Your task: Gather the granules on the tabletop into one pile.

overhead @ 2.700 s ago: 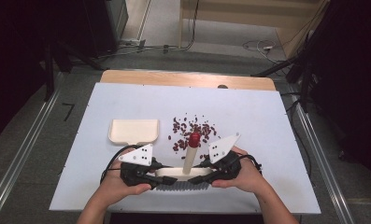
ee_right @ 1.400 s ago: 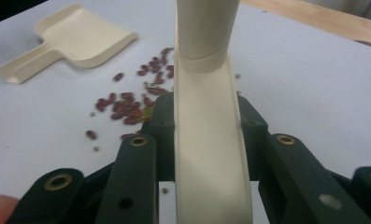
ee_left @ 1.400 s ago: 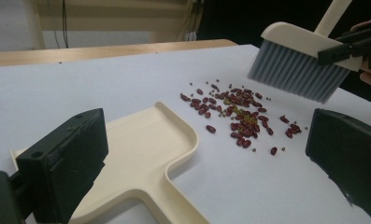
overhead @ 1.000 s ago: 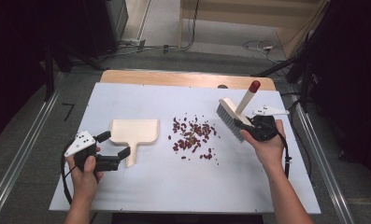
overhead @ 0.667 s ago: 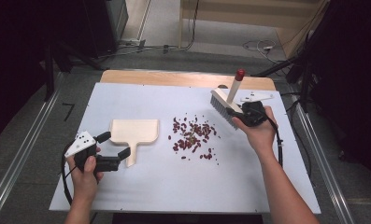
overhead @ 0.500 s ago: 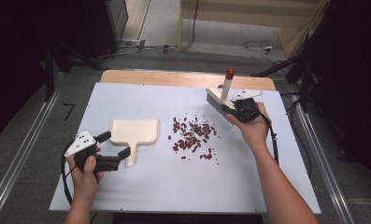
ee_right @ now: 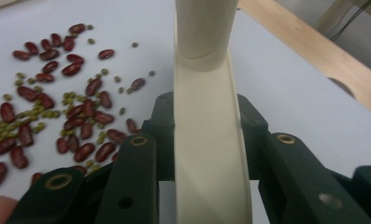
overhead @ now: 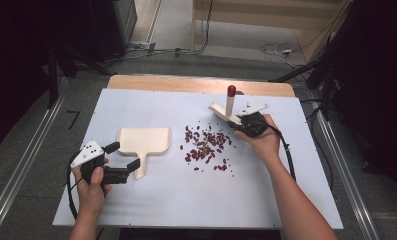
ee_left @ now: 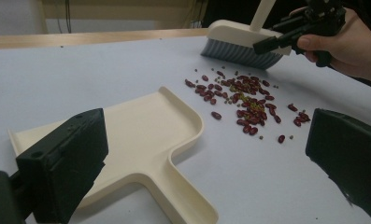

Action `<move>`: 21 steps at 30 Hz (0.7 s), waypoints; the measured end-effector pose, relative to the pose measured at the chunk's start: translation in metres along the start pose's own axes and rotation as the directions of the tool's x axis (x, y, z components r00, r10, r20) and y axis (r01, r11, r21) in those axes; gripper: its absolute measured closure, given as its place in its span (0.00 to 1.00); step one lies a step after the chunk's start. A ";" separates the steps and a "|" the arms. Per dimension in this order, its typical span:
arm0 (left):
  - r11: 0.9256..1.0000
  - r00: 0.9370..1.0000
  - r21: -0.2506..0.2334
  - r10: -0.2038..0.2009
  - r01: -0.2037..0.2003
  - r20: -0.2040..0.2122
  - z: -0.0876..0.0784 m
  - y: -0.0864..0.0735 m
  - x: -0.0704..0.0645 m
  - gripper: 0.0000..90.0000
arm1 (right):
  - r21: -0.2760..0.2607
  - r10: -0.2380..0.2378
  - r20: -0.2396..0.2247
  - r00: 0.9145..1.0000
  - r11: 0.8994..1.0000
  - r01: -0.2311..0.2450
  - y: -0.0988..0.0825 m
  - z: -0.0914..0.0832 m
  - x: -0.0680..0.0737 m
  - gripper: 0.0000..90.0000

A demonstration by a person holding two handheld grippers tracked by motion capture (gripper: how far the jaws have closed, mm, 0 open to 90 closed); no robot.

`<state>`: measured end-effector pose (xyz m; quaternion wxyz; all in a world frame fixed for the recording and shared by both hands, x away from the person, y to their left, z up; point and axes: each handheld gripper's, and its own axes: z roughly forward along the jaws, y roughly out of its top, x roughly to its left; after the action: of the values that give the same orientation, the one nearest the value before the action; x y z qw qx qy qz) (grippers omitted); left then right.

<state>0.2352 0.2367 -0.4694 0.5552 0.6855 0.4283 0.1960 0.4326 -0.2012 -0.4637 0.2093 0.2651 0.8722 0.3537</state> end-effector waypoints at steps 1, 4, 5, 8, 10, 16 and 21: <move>1.000 1.000 -0.001 0.000 0.000 0.000 0.000 0.000 0.000 0.00 | -0.003 0.007 -0.004 1.000 1.000 -0.007 -0.002 -0.002 0.002 0.73; 1.000 1.000 -0.001 0.001 -0.001 0.002 0.000 0.000 0.000 0.00 | -0.019 0.034 -0.035 0.999 0.999 -0.034 -0.005 -0.007 0.004 0.73; 1.000 1.000 0.001 0.001 -0.001 0.002 0.001 0.000 0.000 0.00 | -0.022 0.036 -0.043 0.998 0.999 -0.037 -0.006 -0.009 0.005 0.73; 1.000 1.000 0.003 0.001 -0.001 0.005 0.002 0.000 -0.001 0.00 | -0.012 0.021 -0.064 0.998 1.000 -0.021 -0.007 -0.013 0.012 0.73; 1.000 1.000 0.007 0.006 -0.006 0.006 0.002 0.000 -0.001 0.00 | -0.008 0.002 -0.072 0.997 1.000 -0.002 -0.008 -0.015 0.017 0.73; 1.000 1.000 0.004 0.003 -0.003 0.009 0.002 0.000 -0.001 0.00 | 0.002 -0.013 -0.092 0.996 1.000 0.013 -0.009 -0.022 0.029 0.73; 1.000 1.000 0.007 0.005 -0.005 0.009 0.002 0.000 -0.001 0.00 | 0.002 -0.027 -0.097 0.995 1.000 0.028 -0.011 -0.028 0.039 0.73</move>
<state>0.2360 0.2343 -0.4701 0.5541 0.6894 0.4248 0.1928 0.3838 -0.1981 -0.4598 0.1710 0.2360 0.8856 0.3617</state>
